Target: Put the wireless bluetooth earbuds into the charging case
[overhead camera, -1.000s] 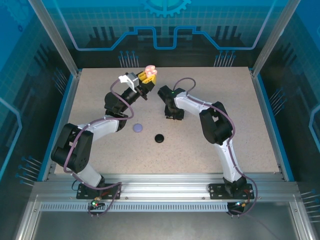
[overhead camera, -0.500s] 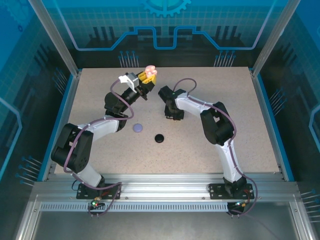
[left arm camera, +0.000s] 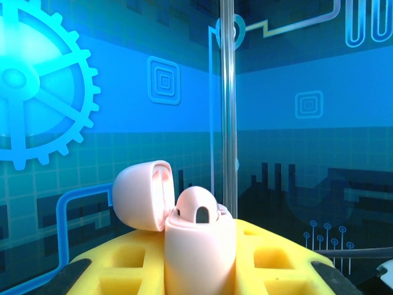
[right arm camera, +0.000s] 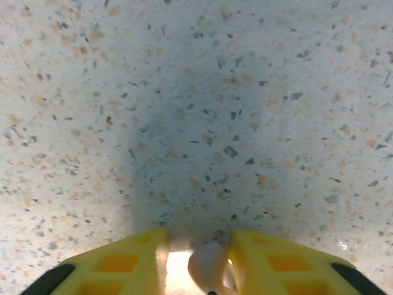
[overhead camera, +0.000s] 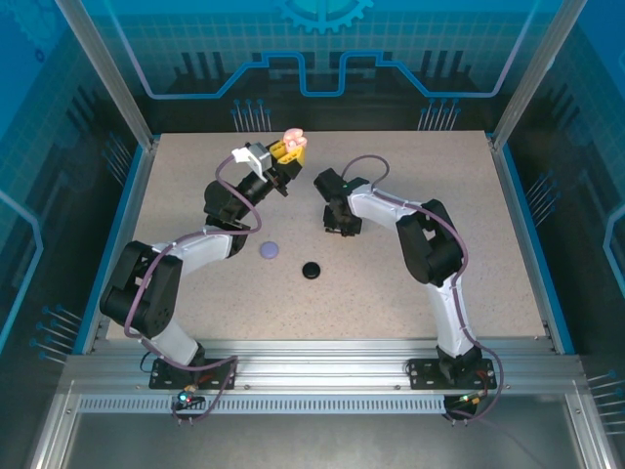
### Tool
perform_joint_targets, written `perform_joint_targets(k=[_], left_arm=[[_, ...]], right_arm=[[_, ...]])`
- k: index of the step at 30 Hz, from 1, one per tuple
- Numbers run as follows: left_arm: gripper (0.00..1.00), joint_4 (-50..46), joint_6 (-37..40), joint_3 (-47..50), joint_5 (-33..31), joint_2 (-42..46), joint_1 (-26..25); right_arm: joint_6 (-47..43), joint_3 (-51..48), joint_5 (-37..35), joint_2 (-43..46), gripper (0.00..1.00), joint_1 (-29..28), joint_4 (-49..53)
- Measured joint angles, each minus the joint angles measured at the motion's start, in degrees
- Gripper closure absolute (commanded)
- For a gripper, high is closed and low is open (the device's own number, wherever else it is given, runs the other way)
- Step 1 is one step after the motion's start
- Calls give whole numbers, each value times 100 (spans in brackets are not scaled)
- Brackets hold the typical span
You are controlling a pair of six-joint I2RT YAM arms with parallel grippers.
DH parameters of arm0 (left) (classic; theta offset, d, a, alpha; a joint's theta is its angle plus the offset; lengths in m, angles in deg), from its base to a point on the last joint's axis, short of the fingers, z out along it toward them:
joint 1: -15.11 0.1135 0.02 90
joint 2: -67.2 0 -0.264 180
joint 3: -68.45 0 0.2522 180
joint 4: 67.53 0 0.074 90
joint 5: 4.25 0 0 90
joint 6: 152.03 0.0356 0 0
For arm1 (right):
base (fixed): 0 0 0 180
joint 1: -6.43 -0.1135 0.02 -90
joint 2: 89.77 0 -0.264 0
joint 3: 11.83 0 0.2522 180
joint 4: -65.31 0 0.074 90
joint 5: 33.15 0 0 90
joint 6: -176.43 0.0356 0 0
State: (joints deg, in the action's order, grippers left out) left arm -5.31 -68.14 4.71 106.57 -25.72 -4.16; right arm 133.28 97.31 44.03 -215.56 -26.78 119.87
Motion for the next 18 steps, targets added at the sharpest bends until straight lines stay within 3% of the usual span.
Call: perform_joint_targets(k=[18], left_arm=[[100, -4, 0, 7, 0, 85, 0]], right_arm=[[-1757, 31, 278, 0, 67, 70, 133]])
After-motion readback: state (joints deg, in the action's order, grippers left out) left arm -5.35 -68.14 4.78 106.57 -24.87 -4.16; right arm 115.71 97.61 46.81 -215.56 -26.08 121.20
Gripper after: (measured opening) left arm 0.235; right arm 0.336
